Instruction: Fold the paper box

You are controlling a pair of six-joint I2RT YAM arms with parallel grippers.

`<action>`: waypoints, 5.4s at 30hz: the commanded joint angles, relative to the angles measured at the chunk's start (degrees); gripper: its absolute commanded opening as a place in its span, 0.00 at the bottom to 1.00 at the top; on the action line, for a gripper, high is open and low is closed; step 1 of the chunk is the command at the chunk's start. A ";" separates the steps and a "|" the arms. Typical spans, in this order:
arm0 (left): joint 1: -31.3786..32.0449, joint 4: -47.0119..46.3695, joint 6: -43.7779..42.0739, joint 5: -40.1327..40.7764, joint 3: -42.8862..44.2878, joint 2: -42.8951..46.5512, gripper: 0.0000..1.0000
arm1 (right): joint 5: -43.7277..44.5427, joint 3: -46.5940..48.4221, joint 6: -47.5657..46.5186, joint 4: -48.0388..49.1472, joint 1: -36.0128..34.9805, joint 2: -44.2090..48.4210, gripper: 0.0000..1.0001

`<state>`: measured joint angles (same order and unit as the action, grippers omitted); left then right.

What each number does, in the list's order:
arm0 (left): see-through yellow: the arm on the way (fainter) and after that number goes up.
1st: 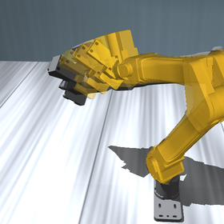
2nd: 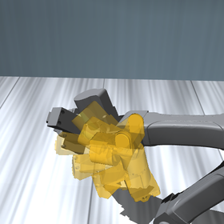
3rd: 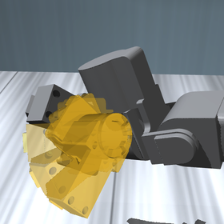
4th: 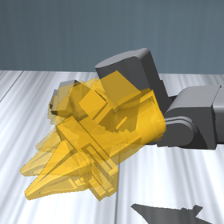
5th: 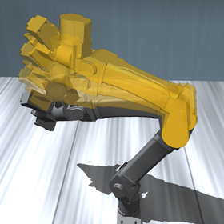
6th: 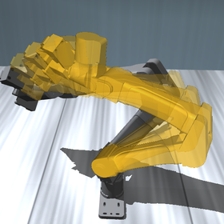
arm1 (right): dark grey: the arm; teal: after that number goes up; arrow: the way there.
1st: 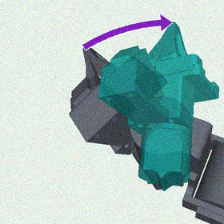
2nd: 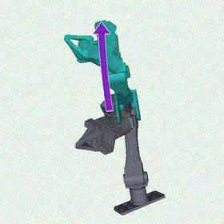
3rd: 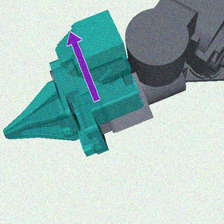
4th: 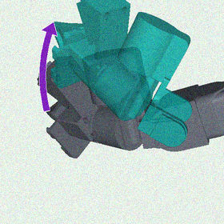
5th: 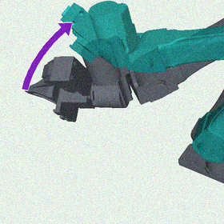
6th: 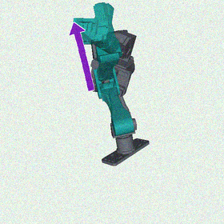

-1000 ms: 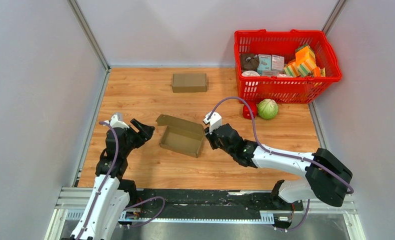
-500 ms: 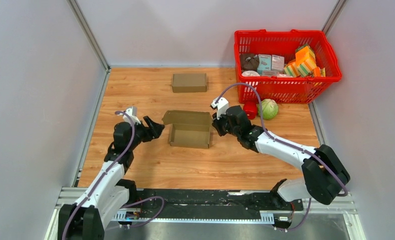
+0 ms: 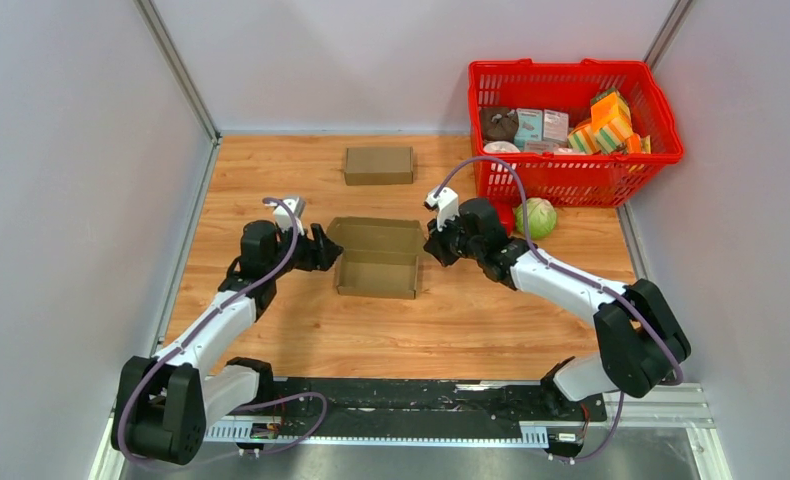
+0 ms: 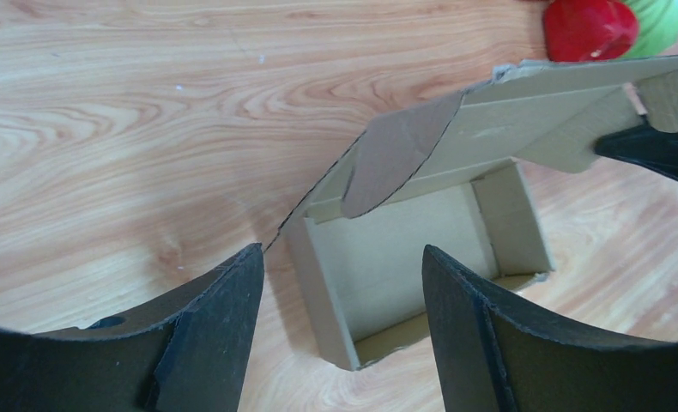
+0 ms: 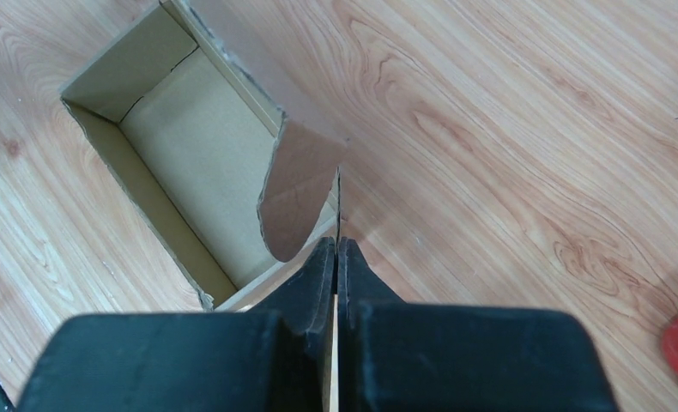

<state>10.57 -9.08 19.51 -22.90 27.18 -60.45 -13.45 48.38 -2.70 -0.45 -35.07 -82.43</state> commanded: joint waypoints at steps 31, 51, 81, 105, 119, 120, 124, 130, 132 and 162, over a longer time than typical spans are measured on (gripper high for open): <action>13.33 0.11 -0.96 18.58 1.74 0.77 0.45 | -1.40 0.58 10.08 2.65 -4.39 2.63 0.22; 25.46 -1.73 1.76 37.65 -4.94 4.11 0.00 | 13.37 -2.33 14.38 3.70 -12.57 3.33 0.00; 32.06 -4.10 3.96 46.09 -10.74 9.20 0.00 | 21.28 -3.28 21.86 -1.92 -17.23 5.95 0.39; 33.90 -4.63 4.14 49.18 -14.26 13.69 0.00 | 4.40 14.70 0.16 -16.15 -17.40 0.80 0.76; 33.90 3.53 8.96 47.95 -15.31 23.51 0.45 | 16.00 13.23 -6.44 -12.47 -24.43 -3.08 0.25; 33.90 7.29 9.67 47.51 -15.40 27.71 0.48 | 16.61 13.06 -7.31 -12.38 -24.95 -3.17 0.24; 33.90 20.04 14.40 44.79 -15.23 41.43 0.54 | 20.91 12.62 -8.55 -11.59 -27.41 -3.87 0.22; 33.90 41.23 19.07 42.58 -7.68 60.87 0.52 | 24.61 12.00 -10.13 -11.50 -31.28 -4.40 0.21; 33.90 46.84 19.78 44.68 -3.02 64.39 0.47 | 24.97 12.00 -10.22 -12.46 -32.51 -4.75 0.22; 33.82 25.71 29.44 22.72 -7.49 23.71 0.17 | -15.78 -4.43 31.16 -6.35 -22.51 12.39 0.79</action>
<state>44.27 20.88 46.22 0.08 22.35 -36.71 -12.88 45.69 16.21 -15.05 -61.47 -68.99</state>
